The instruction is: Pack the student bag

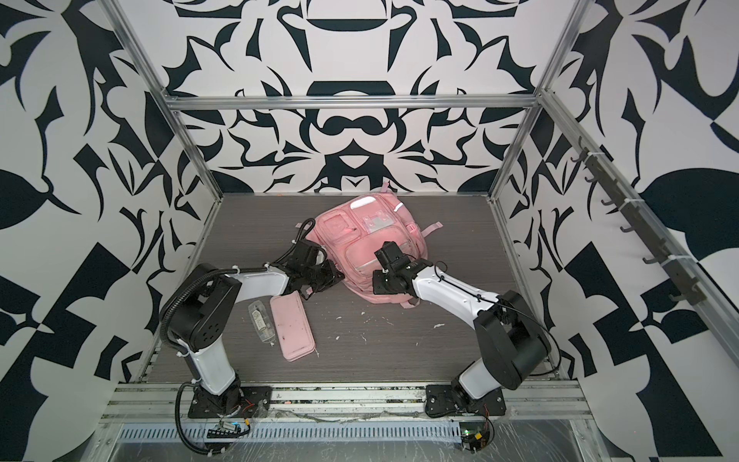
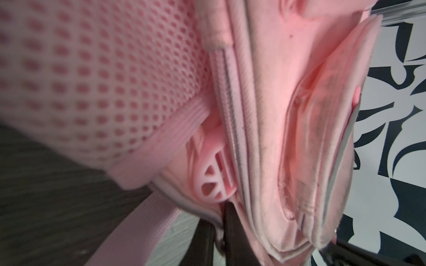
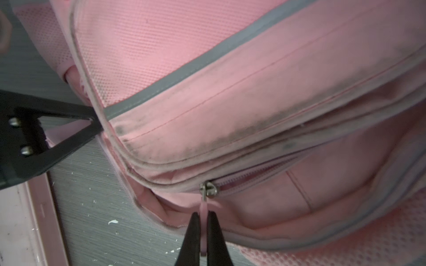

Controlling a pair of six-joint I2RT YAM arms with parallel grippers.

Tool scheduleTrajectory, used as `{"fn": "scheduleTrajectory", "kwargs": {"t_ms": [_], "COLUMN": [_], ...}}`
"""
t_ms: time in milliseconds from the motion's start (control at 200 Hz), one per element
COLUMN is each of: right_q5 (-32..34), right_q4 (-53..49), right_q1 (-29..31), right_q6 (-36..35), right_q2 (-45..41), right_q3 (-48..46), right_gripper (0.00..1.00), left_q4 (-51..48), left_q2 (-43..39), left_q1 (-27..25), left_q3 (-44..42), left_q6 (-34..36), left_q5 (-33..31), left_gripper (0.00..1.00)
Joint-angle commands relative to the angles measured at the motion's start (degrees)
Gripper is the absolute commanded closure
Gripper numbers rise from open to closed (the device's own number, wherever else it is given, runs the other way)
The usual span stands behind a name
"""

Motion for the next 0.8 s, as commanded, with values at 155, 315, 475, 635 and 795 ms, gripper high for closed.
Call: {"fn": "scheduleTrajectory", "kwargs": {"t_ms": [155,315,475,635,795], "right_q5": [-2.9,-3.5,-2.4,-0.5,-0.3], "right_q4": [3.9,5.6,6.6,5.6,4.5], "right_q1": [6.7,9.0,9.3,8.4,5.6], "right_q6": [1.6,2.7,2.9,2.2,2.1], "right_q2": [2.5,6.1,7.3,4.3,-1.3], "right_q3": [5.7,8.6,9.4,7.7,3.7], "right_gripper": [1.00,1.00,1.00,1.00,1.00], "left_q4": [1.7,1.8,1.6,0.2,-2.0], "left_q2": [0.4,0.5,0.0,-1.3,-2.9], "left_q1": [-2.1,-2.3,-2.3,-2.1,-1.3], "left_q3": [2.2,2.4,1.9,0.6,-0.6], "left_q6": [-1.6,-1.7,-1.4,0.1,2.5], "left_q5": [1.6,1.7,1.9,2.0,1.6], "left_gripper": [0.86,0.86,0.85,0.83,0.72]}}
